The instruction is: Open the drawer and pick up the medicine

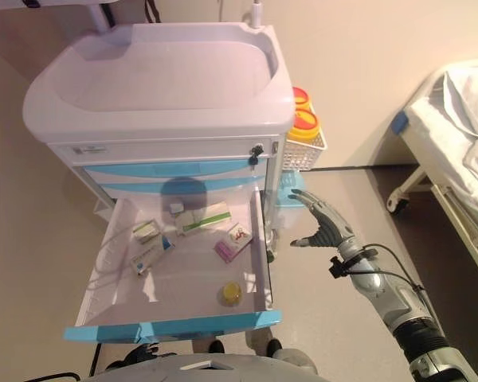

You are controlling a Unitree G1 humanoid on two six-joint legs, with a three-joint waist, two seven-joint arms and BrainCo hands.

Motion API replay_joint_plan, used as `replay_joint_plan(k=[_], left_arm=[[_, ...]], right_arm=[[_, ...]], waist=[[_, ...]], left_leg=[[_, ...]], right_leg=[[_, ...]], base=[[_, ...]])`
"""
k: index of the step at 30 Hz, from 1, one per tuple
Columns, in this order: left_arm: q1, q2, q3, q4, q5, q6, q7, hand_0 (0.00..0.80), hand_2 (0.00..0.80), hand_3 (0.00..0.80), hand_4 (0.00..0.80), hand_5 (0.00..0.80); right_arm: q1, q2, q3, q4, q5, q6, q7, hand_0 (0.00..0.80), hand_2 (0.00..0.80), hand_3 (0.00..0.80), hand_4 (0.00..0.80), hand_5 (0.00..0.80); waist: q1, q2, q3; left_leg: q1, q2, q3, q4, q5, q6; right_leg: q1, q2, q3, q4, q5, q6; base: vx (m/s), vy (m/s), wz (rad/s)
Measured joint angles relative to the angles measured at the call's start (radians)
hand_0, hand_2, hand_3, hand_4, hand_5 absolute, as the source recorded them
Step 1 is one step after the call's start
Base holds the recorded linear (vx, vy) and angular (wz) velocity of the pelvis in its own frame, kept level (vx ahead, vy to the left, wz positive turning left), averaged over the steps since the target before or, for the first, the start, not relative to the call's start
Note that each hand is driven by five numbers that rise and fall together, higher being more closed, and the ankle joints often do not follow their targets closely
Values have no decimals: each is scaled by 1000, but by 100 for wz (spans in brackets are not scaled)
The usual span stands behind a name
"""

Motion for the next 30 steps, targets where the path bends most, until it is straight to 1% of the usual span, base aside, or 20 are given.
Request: replay_joint_plan(k=[3, 4, 5, 6, 8, 11, 13, 14, 15, 17, 21, 23, 26, 30], left_arm=[[-6, 2, 1, -14, 0, 15, 0, 0, 0, 0, 0, 0], [-4, 0, -2, -22, 0, 18, 1, 0, 0, 0, 0, 0], [-10, 2, -3, -23, 0, 26, 1, 0, 0, 0, 0, 0], [-22, 2, -3, -23, 1, 36, 1, 0, 0, 0, 0, 0], [-23, 1, -9, -31, 1, 38, 1, 0, 0, 0, 0, 0], [-29, 2, -20, -46, 0, 40, 2, 0, 0, 0, 0, 0], [-34, 2, -20, -54, 0, 44, 2, 0, 0, 0, 0, 0], [-36, 3, -22, -53, 0, 45, 2, 0, 0, 0, 0, 0], [-39, 5, -21, -59, 0, 49, 2, 0, 0, 0, 0, 0], [-40, 8, -21, -61, -1, 58, 2, 0, 0, 0, 0, 0], [-44, 14, -21, -59, 0, 59, 1, 0, 0, 0, 0, 0], [-44, 15, -20, -60, 0, 58, 1, 0, 0, 0, 0, 0], [-48, 20, -19, -56, 1, 59, 1, 0, 0, 0, 0, 0], [-46, 24, -19, -51, 18, 58, 1, 0, 0, 0, 0, 0]], right_arm=[[-34, -2, 6, -12, -1, -17, 30, 0, 0, 0, 0, 0], [-70, -6, 47, -10, -4, -15, 47, 0, 0, 0, 0, 0], [-113, -17, 103, -9, -17, -16, 62, 0, 0, 0, 0, 0], [-127, -14, 118, -13, -34, -31, 78, 0, 0, 0, 0, 0], [-178, -11, 185, -4, -70, -32, 92, 0, 0, 0, 0, 0], [-225, 11, 234, 20, -110, -34, 115, 0, 0, 0, 0, 0], [-249, 31, 263, 46, -133, -34, 126, 0, 0, 0, 0, 0], [-259, 38, 276, 57, -155, -35, 130, 0, 0, 0, 0, 0], [-269, 48, 288, 71, -170, -35, 130, 0, 0, 0, 0, 0], [-288, 62, 312, 95, -196, -35, 133, 0, 0, 0, 0, 0], [-337, 81, 392, 165, -247, -35, 142, 0, 0, 0, 0, 0], [-343, 103, 402, 200, -275, -35, 141, 0, 0, 0, 0, 0], [-362, 119, 452, 266, -354, -39, 135, 0, 0, 0, 0, 0], [-367, 153, 469, 372, -483, -42, 86, 0, 0, 0, 0, 0]], waist=[[22, -5, 16], [37, 0, 22], [31, -3, 22], [38, -4, 25], [58, -3, 28], [98, -4, 33], [113, -7, 35], [127, -7, 37], [127, -11, 38], [139, -14, 41], [156, -13, 42], [176, -12, 41], [201, -11, 42], [215, -10, 40]], left_leg=[[-2, 2, -11, 0, 2, -4], [-9, 1, -26, 0, 3, -4], [-7, -2, -44, 0, 5, -6], [-11, -3, -54, 0, 7, -7], [-11, -5, -77, 0, 9, -8], [-20, -9, -107, 0, 17, -8], [-21, -12, -124, 0, 20, -7], [-22, -14, -134, 0, 23, -6], [-26, -15, -145, 0, 26, -7], [-38, -17, -160, 0, 34, -9], [-59, -19, -202, 0, 42, -22], [-69, -17, -206, 0, 46, -25], [-74, -17, -218, 0, 50, -26], [-82, -18, -235, 0, 58, -23]], right_leg=[[6, 2, -7, -13, 5, -5], [21, 2, -20, -24, 7, -2], [25, 1, -32, -41, 15, -1], [28, 1, -38, -44, 19, -5], [35, 1, -59, -44, 18, -6], [41, 0, -85, -44, 14, -4], [47, -1, -98, -45, 11, -1], [52, -2, -106, -45, 8, 2], [53, -3, -118, -45, 7, 4], [49, -5, -124, -45, 4, 6], [47, -7, -169, -48, 3, 6], [39, -5, -175, -48, 2, 4], [39, -3, -186, -45, 2, 4], [39, -3, -204, -45, 1, 3]], base=[[16, -39, 12], [25, -54, 16], [10, -39, 25], [17, -54, 33], [9, -52, 32], [2, -50, 30], [-2, -49, 31], [-6, -42, 31], [-11, -45, 35], [-9, -47, 30], [2, -28, 33], [9, -34, 13], [6, -36, 11], [20, -35, 13]])
